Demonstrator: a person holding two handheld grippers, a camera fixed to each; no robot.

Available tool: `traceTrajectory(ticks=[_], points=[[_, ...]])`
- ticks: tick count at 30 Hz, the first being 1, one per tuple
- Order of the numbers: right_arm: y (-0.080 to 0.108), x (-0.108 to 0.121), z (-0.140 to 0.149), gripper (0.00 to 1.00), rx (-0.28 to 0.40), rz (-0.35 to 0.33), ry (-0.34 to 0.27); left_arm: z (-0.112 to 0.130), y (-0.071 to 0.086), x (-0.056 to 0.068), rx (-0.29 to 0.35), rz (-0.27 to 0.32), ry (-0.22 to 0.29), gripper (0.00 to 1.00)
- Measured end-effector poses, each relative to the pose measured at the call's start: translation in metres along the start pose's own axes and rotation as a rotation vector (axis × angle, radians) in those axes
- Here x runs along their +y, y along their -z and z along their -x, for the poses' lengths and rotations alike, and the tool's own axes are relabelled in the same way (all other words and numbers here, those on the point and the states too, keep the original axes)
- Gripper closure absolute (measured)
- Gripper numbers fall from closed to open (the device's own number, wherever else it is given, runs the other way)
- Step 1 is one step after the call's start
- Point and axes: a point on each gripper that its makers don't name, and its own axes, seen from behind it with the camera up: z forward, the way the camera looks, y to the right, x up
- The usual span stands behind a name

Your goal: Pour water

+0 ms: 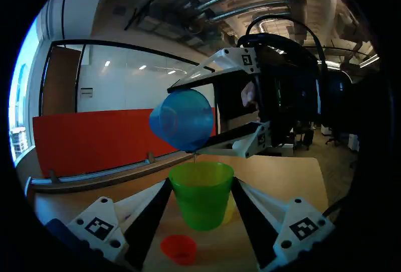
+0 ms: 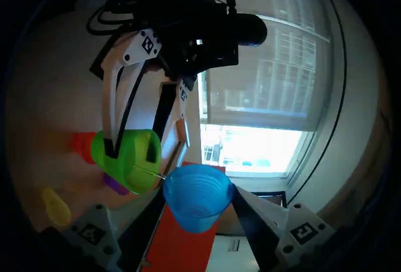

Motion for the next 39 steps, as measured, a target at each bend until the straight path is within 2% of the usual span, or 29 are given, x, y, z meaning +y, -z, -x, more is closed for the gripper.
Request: traceTrajectory(ticks=[39], points=[[0.0018, 0.0002, -0.0044, 0.08, 0.005, -0.003, 0.026, -0.004, 0.001, -0.0003, 0.005, -0.005, -0.002, 0.15]])
